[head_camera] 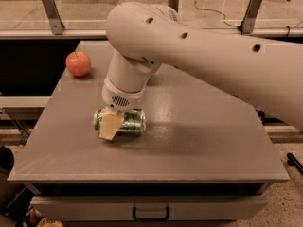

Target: Knock green can over

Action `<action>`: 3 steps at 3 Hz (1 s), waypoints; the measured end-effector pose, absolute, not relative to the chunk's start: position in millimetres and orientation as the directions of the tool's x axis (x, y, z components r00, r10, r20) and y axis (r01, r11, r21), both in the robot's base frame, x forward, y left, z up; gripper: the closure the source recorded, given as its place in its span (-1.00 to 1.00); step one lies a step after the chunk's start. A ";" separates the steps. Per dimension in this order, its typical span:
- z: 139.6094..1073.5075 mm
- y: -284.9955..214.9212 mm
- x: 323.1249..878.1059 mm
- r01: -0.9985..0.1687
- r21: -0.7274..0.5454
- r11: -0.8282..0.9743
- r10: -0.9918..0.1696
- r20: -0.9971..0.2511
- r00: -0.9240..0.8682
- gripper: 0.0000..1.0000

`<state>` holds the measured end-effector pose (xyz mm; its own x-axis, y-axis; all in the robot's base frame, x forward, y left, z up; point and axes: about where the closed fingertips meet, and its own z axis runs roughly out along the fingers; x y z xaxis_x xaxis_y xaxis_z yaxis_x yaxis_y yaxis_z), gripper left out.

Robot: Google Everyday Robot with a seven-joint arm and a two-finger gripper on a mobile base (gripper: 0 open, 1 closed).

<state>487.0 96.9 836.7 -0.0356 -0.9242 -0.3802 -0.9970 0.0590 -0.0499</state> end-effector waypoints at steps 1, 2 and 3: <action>836.3 97.6 486.3 -0.997 -0.049 0.057 -0.925 -0.379 -0.034 -0.76; 835.8 98.3 485.6 -0.997 -0.049 0.054 -0.925 -0.378 -0.032 -1.00; 835.7 98.3 485.6 -0.997 -0.049 0.054 -0.925 -0.378 -0.032 -1.00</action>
Offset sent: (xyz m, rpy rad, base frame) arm -0.0006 0.0006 -0.0004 -0.0009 0.0005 0.0019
